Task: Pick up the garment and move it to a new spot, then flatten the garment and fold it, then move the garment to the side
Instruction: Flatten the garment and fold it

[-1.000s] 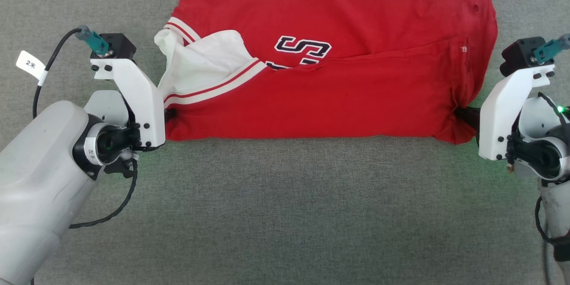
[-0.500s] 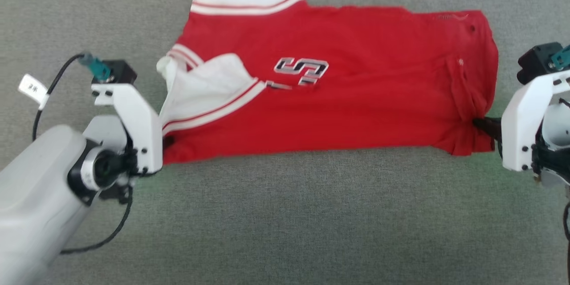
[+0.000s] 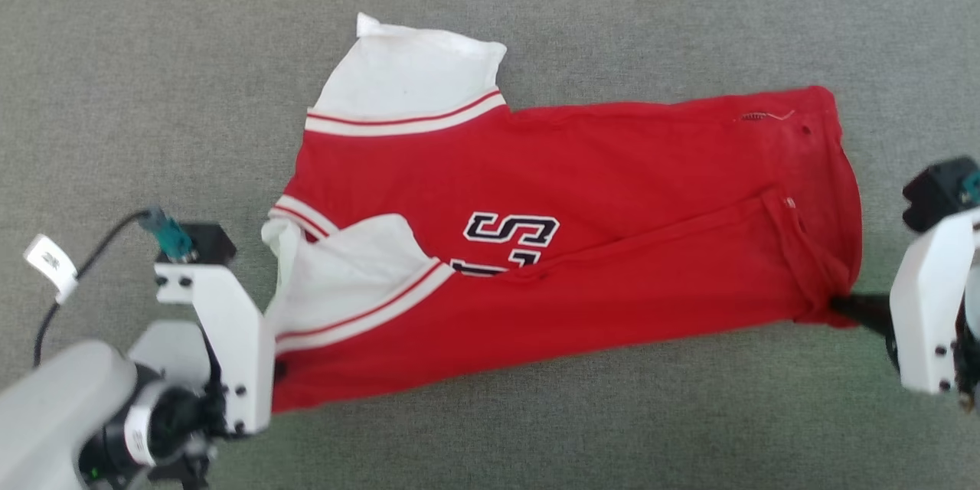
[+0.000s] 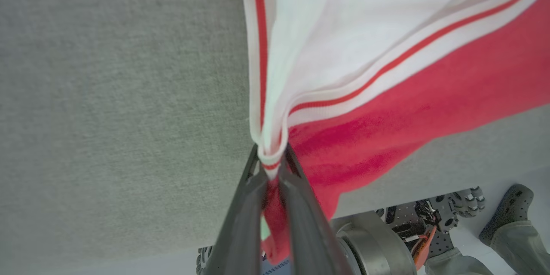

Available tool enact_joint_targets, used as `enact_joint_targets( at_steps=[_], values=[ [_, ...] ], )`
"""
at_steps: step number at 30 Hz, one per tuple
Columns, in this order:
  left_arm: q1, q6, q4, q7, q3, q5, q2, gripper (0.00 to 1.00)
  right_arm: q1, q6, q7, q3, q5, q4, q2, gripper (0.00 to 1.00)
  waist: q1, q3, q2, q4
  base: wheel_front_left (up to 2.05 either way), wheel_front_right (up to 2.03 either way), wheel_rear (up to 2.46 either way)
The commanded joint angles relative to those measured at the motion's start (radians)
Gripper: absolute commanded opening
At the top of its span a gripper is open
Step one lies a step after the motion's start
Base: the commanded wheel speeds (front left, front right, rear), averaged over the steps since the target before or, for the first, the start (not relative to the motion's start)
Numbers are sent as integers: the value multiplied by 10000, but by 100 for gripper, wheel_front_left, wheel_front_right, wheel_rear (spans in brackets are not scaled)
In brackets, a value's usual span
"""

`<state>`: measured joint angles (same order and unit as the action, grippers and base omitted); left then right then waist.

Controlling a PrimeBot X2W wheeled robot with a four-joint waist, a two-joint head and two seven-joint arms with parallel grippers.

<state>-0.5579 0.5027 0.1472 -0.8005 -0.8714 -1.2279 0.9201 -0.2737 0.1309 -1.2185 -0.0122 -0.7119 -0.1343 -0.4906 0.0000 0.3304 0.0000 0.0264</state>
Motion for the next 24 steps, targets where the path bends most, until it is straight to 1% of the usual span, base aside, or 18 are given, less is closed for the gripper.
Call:
enact_joint_targets(
  at_steps=[1, 4, 7, 8, 9, 10, 11, 12, 14, 17, 21, 24],
  values=[
    [209, 102, 110, 54, -26, -40, 15, 0, 220, -3, -37, 86, 37, -100, 72, 0, 0, 34, 0, 14, 0, 0, 0],
    [535, 217, 138, 162, -124, -103, -78, 0, 649, -3, 134, 250, 119, -190, 408, 0, 0, 112, 0, 18, 0, 0, 0],
    [681, 98, -259, 273, -148, -246, -407, 0, 809, -3, 501, 255, 320, 31, 727, 0, 0, 196, 0, -2, 0, 0, 0],
    [682, 49, -447, 329, -167, -265, -525, 0, 789, -2, 673, 204, 379, 127, 812, 9, 0, 222, 0, -17, 0, 0, 0],
    [629, -56, -643, 371, -196, -226, -634, 14, 780, -2, 799, 188, 366, 321, 951, 19, 0, 242, 0, -45, 0, 0, 0],
    [555, -143, -805, 478, -189, -172, -736, 42, 722, -2, 933, 159, 348, 483, 1056, 35, 0, 260, 0, -79, 0, 0, 0],
    [467, -246, -969, 587, -154, -139, -828, 85, 630, -2, 1104, 122, 322, 622, 1121, 54, 0, 275, 0, -102, 0, 0, 0],
    [397, -304, -1121, 628, -107, -145, -875, 100, 564, -2, 1255, 68, 291, 727, 1167, 100, 0, 286, 0, -129, 0, 0, 0],
    [244, -355, -1329, 606, -68, -28, -756, 100, 487, -2, 1552, 21, 337, 887, 1099, 100, 0, 291, 0, -181, 0, 0, 0],
    [15, -360, -1253, 711, 182, 19, -468, 100, 401, -3, 1991, 8, 261, 859, 990, 100, 0, 279, 0, -273, 0, 0, 0],
    [-291, -222, -759, 488, 432, 83, 75, 100, 503, -2, 2580, 26, 181, 438, 864, 100, 0, 258, 0, -428, 0, 0, 0],
    [-657, -120, -393, 337, 696, 183, 548, 100, 577, -3, 3223, 232, 137, -34, 965, 100, 0, 291, 0, -581, 0, 0, 0]
  ],
)
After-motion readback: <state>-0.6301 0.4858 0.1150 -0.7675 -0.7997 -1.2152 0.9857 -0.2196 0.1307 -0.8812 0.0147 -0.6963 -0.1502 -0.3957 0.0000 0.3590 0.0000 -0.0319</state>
